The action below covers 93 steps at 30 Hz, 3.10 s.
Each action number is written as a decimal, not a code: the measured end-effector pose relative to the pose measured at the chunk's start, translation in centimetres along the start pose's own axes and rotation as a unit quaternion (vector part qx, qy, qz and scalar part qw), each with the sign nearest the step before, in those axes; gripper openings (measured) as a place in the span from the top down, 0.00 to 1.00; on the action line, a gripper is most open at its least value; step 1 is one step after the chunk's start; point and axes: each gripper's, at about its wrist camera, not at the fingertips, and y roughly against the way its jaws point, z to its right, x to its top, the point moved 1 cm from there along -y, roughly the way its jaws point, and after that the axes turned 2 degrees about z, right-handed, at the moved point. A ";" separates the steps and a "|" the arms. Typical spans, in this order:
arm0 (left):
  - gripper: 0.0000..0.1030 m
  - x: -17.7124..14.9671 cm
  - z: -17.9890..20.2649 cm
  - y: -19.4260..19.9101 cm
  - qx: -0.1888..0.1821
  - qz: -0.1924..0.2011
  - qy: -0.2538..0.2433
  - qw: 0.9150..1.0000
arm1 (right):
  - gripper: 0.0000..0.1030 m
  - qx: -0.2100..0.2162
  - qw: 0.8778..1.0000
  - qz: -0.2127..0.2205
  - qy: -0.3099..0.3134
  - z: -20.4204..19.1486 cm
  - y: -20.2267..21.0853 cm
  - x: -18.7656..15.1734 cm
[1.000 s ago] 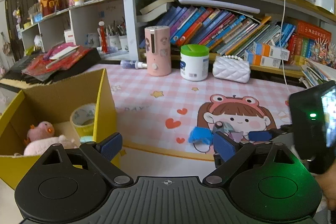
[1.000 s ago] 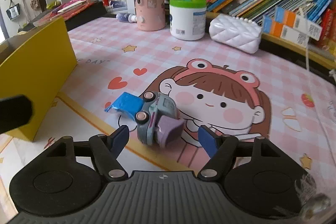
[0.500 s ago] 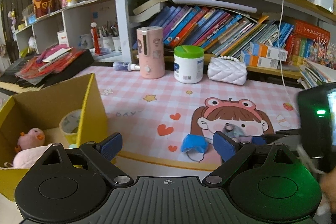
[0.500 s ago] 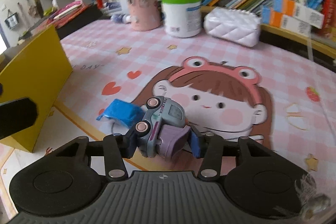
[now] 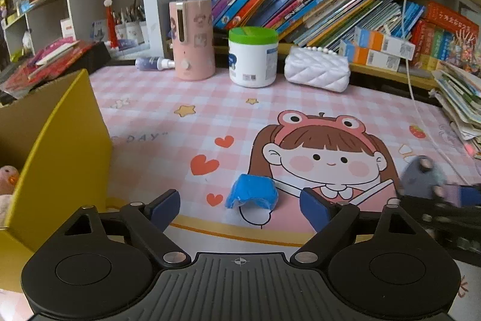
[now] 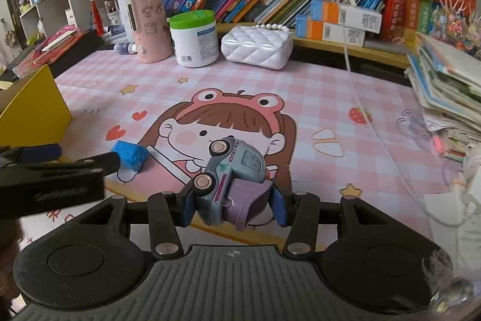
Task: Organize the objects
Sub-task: 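Close the right gripper on the grey toy car, then grasp the blue pouch with the left gripper while the right gripper holds the car, then carry the toy car and blue pouch over the yellow box with both grippers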
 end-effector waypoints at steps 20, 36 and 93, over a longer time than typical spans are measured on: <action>0.38 -0.1 1.1 -5.2 0.000 -0.025 -0.003 1.000 | 0.55 -0.003 1.000 -0.011 0.004 0.0 0.4 -0.4; 0.61 0.3 -0.8 -0.8 -0.043 -0.002 0.023 0.999 | 0.55 -0.008 1.000 -0.017 0.023 -1.5 0.8 -0.7; 0.61 -13.6 -24.5 25.6 0.002 0.071 0.100 0.992 | 0.55 0.101 0.987 -0.003 0.124 -31.7 14.5 -12.2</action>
